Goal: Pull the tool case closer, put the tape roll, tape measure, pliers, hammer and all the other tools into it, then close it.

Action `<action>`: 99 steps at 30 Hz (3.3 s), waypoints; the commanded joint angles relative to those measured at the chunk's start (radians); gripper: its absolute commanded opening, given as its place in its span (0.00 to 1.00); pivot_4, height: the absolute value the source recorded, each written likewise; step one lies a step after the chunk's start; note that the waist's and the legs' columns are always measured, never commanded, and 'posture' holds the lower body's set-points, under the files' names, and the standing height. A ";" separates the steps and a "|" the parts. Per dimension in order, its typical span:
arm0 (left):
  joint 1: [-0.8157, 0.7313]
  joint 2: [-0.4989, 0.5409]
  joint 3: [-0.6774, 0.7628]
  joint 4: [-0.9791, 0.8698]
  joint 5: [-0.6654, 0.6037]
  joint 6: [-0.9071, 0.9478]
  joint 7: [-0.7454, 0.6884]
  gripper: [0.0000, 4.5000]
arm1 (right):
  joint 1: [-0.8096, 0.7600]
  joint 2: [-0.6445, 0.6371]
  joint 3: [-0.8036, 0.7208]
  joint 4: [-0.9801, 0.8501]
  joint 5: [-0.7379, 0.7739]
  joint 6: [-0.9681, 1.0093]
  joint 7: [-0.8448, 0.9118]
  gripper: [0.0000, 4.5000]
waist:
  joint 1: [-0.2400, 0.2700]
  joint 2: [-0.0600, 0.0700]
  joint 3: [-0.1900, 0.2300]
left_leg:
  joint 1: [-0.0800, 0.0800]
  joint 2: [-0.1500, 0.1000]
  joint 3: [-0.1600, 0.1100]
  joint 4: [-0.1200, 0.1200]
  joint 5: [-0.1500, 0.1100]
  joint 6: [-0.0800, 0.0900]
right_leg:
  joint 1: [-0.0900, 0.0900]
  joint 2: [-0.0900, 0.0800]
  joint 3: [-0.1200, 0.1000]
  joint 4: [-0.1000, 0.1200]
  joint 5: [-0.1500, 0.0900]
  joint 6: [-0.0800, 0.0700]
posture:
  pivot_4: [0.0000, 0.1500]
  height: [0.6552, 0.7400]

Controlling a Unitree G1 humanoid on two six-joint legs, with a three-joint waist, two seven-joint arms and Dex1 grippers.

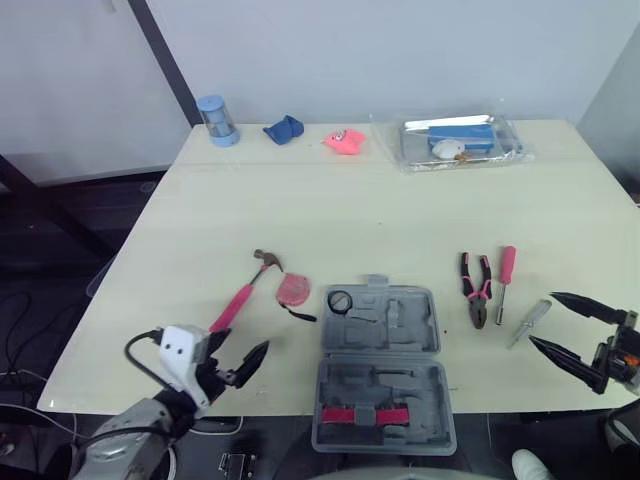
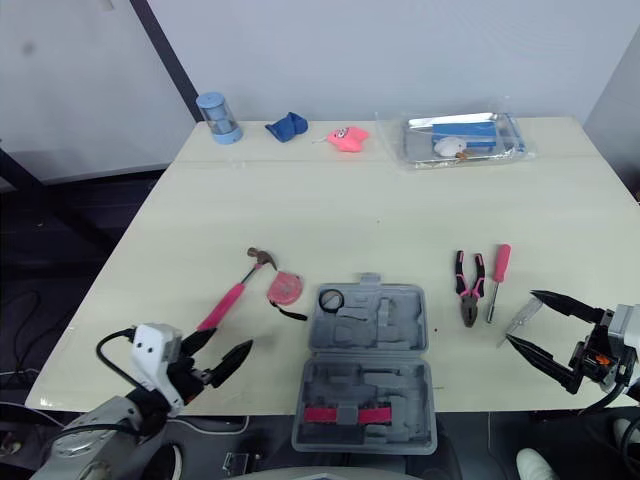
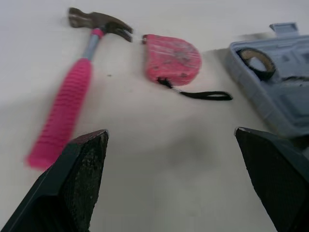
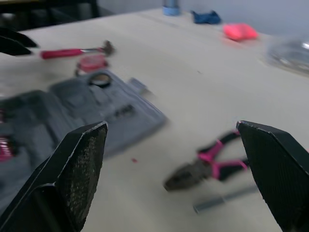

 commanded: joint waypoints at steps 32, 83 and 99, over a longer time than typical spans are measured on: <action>-0.417 -0.153 -0.191 0.113 0.087 0.358 0.330 0.66 | -0.027 -0.018 0.032 -0.139 -0.015 0.042 0.006 1.00 | 0.001 -0.003 0.001 | -0.001 0.000 0.000 0.000 0.003 -0.005 | -0.001 0.001 0.000 0.000 0.000 0.000 | 1.00 1.00; 0.066 0.160 -0.090 -0.148 0.025 0.289 0.027 0.14 | -0.082 -0.074 0.173 -0.172 -0.017 0.033 0.192 1.00 | 0.001 -0.005 0.002 | -0.001 0.000 0.000 -0.002 0.002 -0.004 | -0.001 0.000 0.000 -0.003 0.000 0.000 | 1.00 1.00; 0.130 0.374 0.098 0.149 0.036 -0.231 -0.449 0.98 | -0.081 -0.046 0.196 -0.182 -0.047 0.020 0.157 1.00 | 0.009 -0.005 0.006 | -0.002 0.001 -0.001 -0.002 0.000 -0.001 | 0.000 -0.001 -0.002 -0.005 -0.001 -0.001 | 1.00 1.00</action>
